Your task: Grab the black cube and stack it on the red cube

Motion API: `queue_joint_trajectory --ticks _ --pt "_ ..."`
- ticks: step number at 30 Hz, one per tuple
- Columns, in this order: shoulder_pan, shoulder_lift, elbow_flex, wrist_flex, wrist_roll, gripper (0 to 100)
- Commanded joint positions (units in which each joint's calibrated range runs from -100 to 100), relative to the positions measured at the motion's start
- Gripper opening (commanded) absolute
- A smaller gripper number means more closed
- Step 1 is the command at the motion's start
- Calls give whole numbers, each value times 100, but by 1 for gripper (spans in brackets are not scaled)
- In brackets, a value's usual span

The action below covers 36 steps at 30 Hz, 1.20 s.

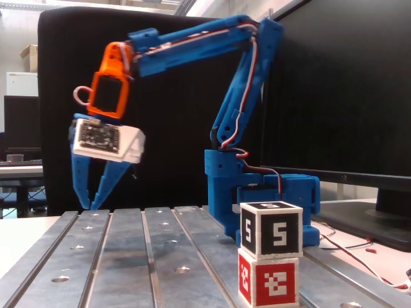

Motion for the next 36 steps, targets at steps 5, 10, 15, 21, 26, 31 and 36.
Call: queue_joint_trajectory --ticks 5,10,15,21,26,31,36 --pt "93 -1721 1364 -730 -327 1" --pt "123 -2523 1979 -824 -332 1" --pt "123 -3217 2404 -824 -506 1" --pt "49 -4052 2965 -764 -527 1" --pt "49 -4712 3444 -739 -527 1" --pt "49 -5414 3969 -722 -527 1" --pt "78 -6040 4177 -320 -527 1"
